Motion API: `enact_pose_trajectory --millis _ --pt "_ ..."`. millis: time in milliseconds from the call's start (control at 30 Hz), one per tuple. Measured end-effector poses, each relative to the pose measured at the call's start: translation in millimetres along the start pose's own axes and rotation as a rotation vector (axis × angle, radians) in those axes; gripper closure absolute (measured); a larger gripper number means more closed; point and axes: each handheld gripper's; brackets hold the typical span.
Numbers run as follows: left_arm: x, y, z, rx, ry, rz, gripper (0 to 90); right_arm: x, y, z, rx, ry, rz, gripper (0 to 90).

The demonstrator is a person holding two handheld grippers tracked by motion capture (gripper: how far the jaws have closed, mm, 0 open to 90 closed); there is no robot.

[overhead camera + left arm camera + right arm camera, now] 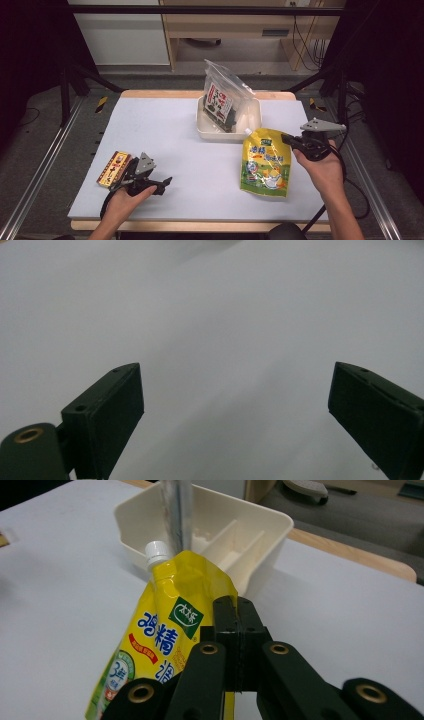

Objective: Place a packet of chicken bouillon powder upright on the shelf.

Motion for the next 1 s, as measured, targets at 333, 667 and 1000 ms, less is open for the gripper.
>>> enact_pose_trajectory --millis 333,667,1000 --pt "-1.2 0.6 -0.6 -0.002 -0.006 0.000 8.2 -0.5 36.8 -41.5 -0.124 0.089 0.034 90.0" --pt "-2.5 1.2 -1.1 -0.004 -0.010 0.004 8.3 2.6 58.2 -75.3 -0.212 0.149 0.067 90.0" --pt "-4.7 2.0 -3.6 -0.003 -0.016 0.009 8.5 16.0 72.9 -99.5 -0.256 0.202 0.079 90.0"
Point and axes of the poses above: each handheld gripper's, and its own axes: x roughly forward along the jaws, y roughly out of its top, z roughly to its right, and after that the axes turned 5 degrees about -y, right-handed
